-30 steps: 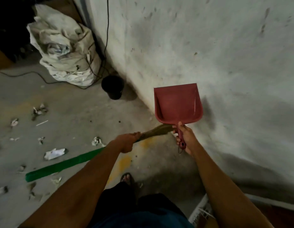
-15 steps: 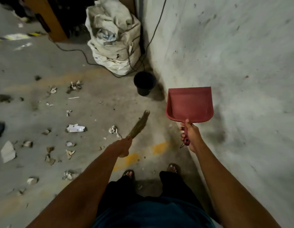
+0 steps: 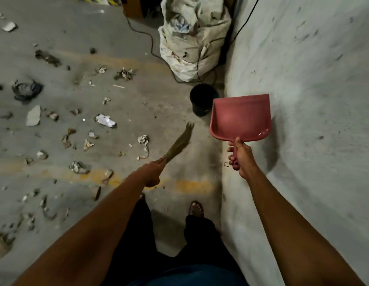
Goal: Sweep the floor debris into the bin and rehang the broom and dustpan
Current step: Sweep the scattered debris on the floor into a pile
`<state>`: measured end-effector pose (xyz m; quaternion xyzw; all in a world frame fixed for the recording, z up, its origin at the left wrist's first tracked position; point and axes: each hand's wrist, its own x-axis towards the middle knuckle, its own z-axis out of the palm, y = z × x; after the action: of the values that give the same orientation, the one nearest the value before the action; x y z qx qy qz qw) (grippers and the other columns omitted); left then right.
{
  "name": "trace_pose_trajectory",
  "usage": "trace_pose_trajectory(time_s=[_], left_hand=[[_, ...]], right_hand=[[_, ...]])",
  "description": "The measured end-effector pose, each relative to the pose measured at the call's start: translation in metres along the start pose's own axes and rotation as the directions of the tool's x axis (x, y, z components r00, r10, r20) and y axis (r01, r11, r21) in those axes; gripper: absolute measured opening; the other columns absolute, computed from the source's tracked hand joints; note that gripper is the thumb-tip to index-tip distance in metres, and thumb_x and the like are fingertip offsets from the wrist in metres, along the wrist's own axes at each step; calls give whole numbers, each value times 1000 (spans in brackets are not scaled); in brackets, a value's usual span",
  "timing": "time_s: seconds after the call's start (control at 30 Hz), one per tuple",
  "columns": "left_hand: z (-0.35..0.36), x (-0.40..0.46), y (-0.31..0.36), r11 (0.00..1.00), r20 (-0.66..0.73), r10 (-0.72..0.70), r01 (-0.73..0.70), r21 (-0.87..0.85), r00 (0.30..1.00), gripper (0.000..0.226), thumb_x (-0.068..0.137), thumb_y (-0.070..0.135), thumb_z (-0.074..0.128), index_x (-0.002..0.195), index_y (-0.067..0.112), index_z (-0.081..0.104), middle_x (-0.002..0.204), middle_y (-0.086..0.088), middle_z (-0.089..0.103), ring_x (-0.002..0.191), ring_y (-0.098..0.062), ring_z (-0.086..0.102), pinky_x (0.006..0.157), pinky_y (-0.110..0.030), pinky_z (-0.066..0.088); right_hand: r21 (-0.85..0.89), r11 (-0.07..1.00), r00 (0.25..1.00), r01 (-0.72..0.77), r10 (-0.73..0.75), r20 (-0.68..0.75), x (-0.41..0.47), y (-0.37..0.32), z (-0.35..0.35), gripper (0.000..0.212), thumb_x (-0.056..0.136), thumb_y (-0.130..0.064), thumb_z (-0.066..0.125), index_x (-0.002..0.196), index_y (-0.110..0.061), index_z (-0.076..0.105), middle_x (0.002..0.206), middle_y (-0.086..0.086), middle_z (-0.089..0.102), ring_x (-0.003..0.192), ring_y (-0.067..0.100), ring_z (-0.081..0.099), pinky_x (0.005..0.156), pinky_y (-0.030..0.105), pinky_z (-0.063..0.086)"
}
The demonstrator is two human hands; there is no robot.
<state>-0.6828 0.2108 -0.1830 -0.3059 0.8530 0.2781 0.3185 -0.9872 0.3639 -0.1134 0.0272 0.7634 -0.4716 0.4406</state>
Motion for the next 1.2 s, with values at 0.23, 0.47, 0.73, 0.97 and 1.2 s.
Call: trace_pose_trajectory(time_s=[0.23,0.47,0.73,0.97,1.2], left_hand=[[35,42,96,989,11,16,-14,-145,1000,92,93,2,52,168,24,2,175,-4,5,149,-37,38,118,-41,39],[100,142,139,976,91,102,-82,-202,991,87,96,2,53,168,20,7,174,-10,8,137,-42,48,105,-43,49],[204,300,74,935,97,-39,70,-348,995,90,93,6,54,168,20,7,173,-7,13,133,-42,52,101,-44,53],[282,328,-95,717,47,-467,409,-565,883,79,89,9,64,161,10,32,159,-16,43,134,-40,53,108,-42,48],[282,256,-259,478,1,-787,611,-631,617,74,86,4,62,157,7,37,143,-22,57,121,-43,60,96,-45,54]], right_hand=[[-82,997,1000,-11,13,29,57,16,-38,44,106,-57,43,105,-18,64,76,-3,62,47,10,42,41,17,26],[-137,990,1000,-17,15,-16,130,68,-32,43,107,-53,43,110,-16,66,81,-2,64,48,9,42,41,18,27],[-91,996,999,-9,12,34,241,160,24,48,106,-60,44,102,-18,67,74,-2,59,45,11,39,39,17,26],[-125,991,989,-43,61,137,299,269,112,45,110,-52,39,107,-15,64,76,0,57,40,10,38,38,15,26],[-174,984,961,-48,93,260,298,301,182,47,109,-54,40,109,-14,65,75,-2,57,39,9,38,41,13,25]])
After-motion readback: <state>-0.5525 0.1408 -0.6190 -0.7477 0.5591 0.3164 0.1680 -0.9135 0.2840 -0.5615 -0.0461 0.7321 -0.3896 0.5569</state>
